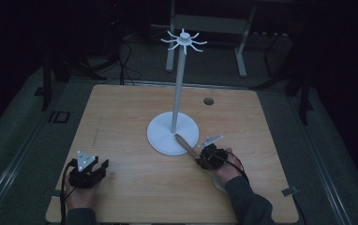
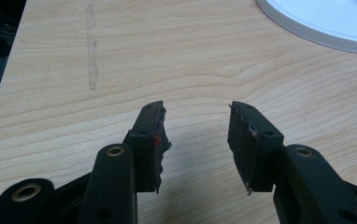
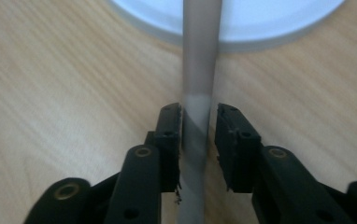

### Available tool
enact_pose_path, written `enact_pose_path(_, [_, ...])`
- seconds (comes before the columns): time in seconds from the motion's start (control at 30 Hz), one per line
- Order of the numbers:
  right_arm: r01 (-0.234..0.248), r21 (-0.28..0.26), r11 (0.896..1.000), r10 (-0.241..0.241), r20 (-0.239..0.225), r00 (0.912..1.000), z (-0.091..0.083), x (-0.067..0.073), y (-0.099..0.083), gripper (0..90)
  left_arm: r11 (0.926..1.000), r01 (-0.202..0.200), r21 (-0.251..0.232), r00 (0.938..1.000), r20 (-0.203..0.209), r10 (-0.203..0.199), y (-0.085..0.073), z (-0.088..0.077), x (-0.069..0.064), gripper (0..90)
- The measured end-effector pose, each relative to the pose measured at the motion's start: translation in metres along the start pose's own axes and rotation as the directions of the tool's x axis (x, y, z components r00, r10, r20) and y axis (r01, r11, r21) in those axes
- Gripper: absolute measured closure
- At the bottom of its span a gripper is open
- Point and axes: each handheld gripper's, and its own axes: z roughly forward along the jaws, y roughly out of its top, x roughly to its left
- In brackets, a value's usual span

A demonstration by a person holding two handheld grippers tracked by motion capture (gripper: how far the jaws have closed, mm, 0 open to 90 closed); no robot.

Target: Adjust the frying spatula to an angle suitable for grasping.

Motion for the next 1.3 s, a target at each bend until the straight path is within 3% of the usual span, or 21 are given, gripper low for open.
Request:
enact_pose_path(0.17, [0.002,0.025,1.000,-0.002,0.003,1.0000,0.011,-0.002,0.016,69.6,1.0000,0.002,-0.005,1.0000,-0.001,-0.002,0.000,-0.001,0.001,56.3])
enact_pose_path(0.37, [0.021,0.055,0.998,-0.022,0.013,0.9997,0.018,0.003,0.023,73.5,1.0000,0.003,-0.008,1.0000,0.000,-0.003,0.000,-0.001,0.001,56.3])
enact_pose_path(0.5, [0.000,0.067,0.998,0.000,0.011,0.9999,0.018,0.003,0.024,74.6,1.0000,0.003,-0.006,1.0000,-0.002,-0.003,0.000,-0.001,0.001,56.3])
enact_pose_path(0.87, [0.020,0.032,0.999,-0.021,0.032,0.9993,0.012,0.007,0.024,74.8,1.0000,0.005,0.001,1.0000,-0.007,-0.005,0.000,0.000,0.002,55.7])
enact_pose_path(0.97, [0.015,0.006,1.000,-0.015,0.034,0.9993,0.004,0.005,0.026,74.8,1.0000,0.002,0.005,1.0000,-0.006,-0.002,0.000,0.001,0.001,55.4])
enact_pose_path(1.3, [0.000,-0.009,1.000,0.000,0.038,0.9993,0.002,0.004,0.025,74.9,1.0000,0.000,0.008,1.0000,-0.006,0.000,0.000,0.002,0.001,55.3])
